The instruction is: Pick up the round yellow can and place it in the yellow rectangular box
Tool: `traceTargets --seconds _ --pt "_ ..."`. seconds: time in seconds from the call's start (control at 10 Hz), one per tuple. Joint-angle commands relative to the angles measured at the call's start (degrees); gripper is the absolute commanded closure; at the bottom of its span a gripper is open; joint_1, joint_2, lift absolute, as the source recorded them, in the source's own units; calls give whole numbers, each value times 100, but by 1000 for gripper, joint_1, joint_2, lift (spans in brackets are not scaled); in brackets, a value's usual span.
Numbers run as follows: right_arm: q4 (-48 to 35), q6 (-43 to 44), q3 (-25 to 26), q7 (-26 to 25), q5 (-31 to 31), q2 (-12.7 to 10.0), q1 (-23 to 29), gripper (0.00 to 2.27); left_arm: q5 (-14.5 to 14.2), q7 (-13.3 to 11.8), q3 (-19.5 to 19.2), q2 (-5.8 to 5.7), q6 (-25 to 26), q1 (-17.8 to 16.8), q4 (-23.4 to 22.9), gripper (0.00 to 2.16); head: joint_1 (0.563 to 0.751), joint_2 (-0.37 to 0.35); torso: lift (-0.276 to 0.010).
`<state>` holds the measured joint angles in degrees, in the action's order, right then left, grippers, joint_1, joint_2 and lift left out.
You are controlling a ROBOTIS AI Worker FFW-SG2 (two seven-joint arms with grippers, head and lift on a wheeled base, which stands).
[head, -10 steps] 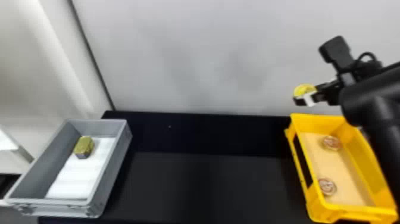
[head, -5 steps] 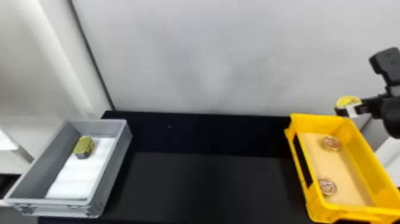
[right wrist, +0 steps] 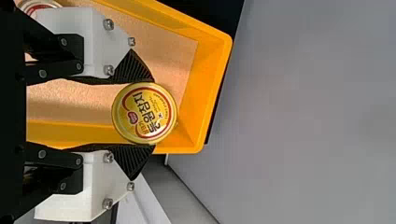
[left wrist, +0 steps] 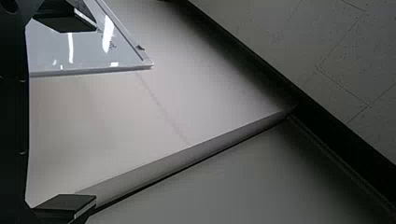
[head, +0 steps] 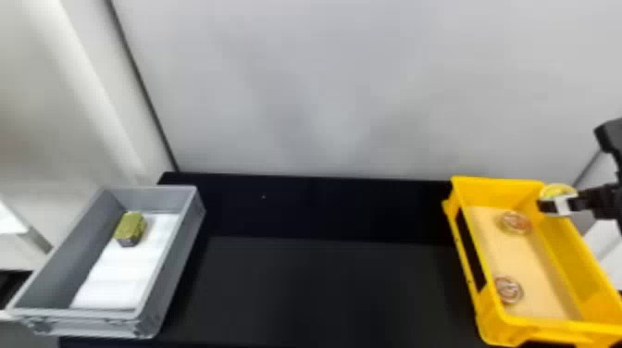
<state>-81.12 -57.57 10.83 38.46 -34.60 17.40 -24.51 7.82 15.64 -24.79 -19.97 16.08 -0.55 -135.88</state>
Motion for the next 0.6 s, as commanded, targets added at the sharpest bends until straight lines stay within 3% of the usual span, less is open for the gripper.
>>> traceTargets --seconds 0.0,0.3,0.5 --pt "879 437 121 -575 1068 35 -89 691 0 1 -1 10 -60 11 26 -2 692 54 -3" --pt "1942 701 -2 -1270 2150 62 -317 691 0 -8 17 10 -104 11 53 -2 692 54 -3" --pt "2399 894 7 -1402 2475 70 -335 691 9 1 17 19 -131 19 53 -2 692 54 -3"
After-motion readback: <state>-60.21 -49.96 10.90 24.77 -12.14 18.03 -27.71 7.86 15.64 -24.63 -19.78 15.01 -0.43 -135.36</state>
